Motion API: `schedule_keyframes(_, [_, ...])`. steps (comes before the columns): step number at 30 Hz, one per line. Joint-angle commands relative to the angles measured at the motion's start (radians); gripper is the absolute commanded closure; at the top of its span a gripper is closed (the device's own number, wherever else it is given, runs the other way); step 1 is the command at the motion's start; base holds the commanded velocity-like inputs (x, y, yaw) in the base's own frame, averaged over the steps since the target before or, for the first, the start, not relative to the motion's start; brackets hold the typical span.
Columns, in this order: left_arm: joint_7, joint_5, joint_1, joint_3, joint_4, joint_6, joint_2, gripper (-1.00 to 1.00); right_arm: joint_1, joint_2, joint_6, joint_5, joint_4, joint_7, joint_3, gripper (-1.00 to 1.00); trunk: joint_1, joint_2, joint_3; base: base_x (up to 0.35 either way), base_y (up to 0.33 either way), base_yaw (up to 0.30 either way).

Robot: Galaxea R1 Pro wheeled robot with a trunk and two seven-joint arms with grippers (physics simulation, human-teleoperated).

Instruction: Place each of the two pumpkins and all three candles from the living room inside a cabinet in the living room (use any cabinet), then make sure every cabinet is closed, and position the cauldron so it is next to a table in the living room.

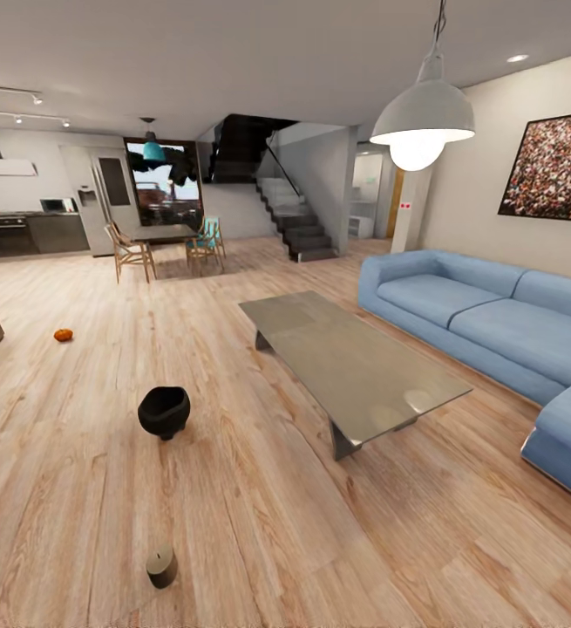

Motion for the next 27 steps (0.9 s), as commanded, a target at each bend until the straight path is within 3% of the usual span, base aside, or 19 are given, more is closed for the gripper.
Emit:
schedule_keyframes(1, [0.000, 0.000, 0.000, 0.000, 0.000, 0.000, 0.000, -1.00, 0.000, -0.002, -0.001, 0.000, 0.000, 0.000, 0.000, -1.00, 0.000, 0.000, -0.002, 0.000, 0.000, 0.000])
schedule_keyframes(27, [0.000, 0.000, 0.000, -0.001, 0.001, 0.001, -0.003, -1.00, -0.002, -0.023, -0.006, 0.000, -0.001, 0.002, 0.000, -1.00, 0.000, 0.000, -0.044, 0.000, 0.000, 0.000])
